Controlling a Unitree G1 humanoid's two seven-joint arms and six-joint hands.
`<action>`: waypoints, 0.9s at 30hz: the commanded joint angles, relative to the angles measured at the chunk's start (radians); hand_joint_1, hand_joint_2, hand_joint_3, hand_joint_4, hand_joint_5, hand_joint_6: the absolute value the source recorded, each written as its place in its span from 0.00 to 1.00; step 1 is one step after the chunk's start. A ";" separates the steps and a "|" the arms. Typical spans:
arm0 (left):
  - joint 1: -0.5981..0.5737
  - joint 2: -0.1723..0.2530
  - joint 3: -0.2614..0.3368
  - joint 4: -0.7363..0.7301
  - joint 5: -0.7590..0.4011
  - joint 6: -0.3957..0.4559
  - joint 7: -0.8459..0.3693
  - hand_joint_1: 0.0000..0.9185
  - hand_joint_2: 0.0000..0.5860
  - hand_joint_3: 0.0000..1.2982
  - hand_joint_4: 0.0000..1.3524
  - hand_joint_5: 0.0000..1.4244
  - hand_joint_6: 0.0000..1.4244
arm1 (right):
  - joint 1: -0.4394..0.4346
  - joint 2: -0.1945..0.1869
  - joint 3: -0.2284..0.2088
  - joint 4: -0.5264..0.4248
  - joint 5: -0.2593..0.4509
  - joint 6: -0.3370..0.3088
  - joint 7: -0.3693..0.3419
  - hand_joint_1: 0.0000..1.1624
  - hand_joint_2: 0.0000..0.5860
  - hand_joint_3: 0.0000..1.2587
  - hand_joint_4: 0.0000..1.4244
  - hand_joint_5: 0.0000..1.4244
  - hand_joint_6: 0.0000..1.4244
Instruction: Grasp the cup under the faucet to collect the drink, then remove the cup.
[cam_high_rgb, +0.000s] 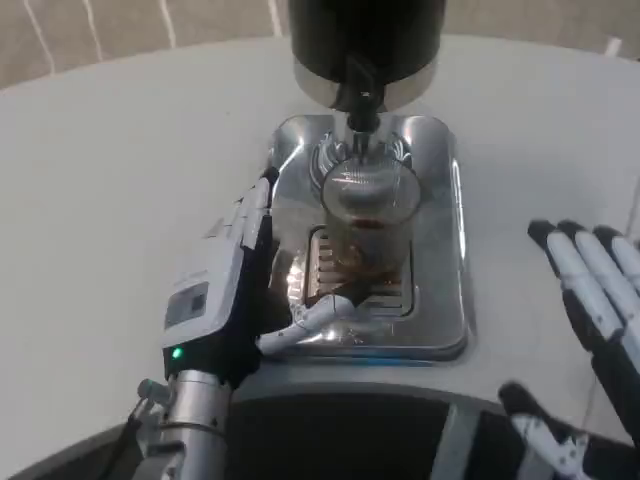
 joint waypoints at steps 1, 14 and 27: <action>-0.024 -0.015 -0.003 0.036 -0.018 -0.033 0.016 0.17 0.07 0.00 0.00 0.05 0.09 | 0.074 -0.027 -0.025 0.043 0.009 -0.096 -0.078 0.66 0.66 0.00 0.00 0.00 0.00; -0.077 -0.050 -0.007 0.130 -0.039 -0.083 0.058 0.17 0.06 0.00 0.00 0.09 0.12 | 0.246 -0.012 -0.014 0.153 0.032 -0.192 -0.163 0.64 0.55 0.00 0.00 0.00 0.00; -0.145 -0.100 -0.017 0.234 -0.071 -0.138 0.061 0.28 0.06 0.00 0.00 0.11 0.15 | 0.295 -0.015 -0.066 0.111 0.086 -0.198 -0.142 0.65 0.53 0.00 0.00 0.00 0.00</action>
